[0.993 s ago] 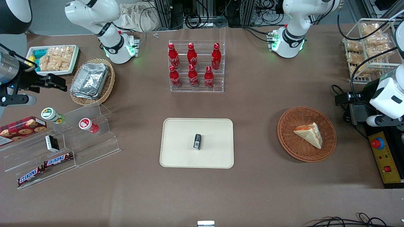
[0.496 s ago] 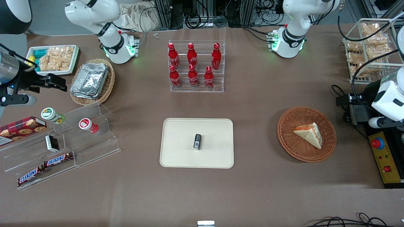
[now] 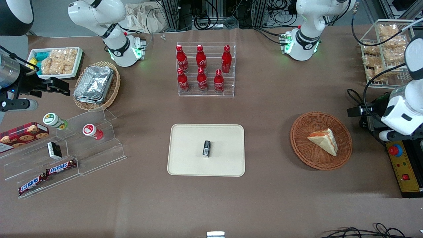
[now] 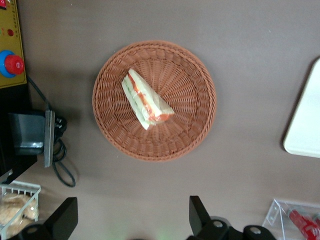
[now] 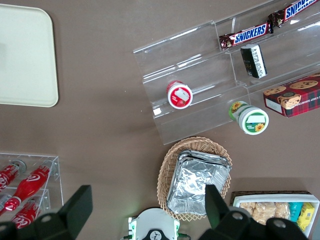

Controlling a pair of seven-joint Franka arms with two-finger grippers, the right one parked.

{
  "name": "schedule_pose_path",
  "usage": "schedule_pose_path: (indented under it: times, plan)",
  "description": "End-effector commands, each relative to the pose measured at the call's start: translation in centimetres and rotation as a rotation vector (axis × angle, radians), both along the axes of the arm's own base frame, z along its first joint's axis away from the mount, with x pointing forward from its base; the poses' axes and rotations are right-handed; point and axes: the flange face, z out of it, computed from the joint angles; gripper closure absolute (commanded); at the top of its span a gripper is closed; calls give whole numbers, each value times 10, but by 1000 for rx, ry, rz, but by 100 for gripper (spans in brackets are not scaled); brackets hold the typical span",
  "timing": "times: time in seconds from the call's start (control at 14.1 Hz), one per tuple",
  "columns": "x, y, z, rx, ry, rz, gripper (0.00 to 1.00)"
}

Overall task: Place sandwich from basket to tray
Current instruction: 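Move the left gripper over the sandwich in the wicker basket, then lower the left gripper and close it on the wrapped sandwich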

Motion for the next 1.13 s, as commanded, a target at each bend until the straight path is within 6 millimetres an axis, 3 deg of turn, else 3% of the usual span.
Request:
schedule_pose_path:
  times: [0.0,0.14,0.57,0.85,1.06]
  plan:
    - [-33,26,-24,21,-61,57,0]
    - [-41,31,-52,20,-76,69,0]
    - [-28,32,-118,19,-90,222,0]
    - [-23,32,-170,25,-128,441,0]
    - [-15,30,-196,-14,-133,646,0]
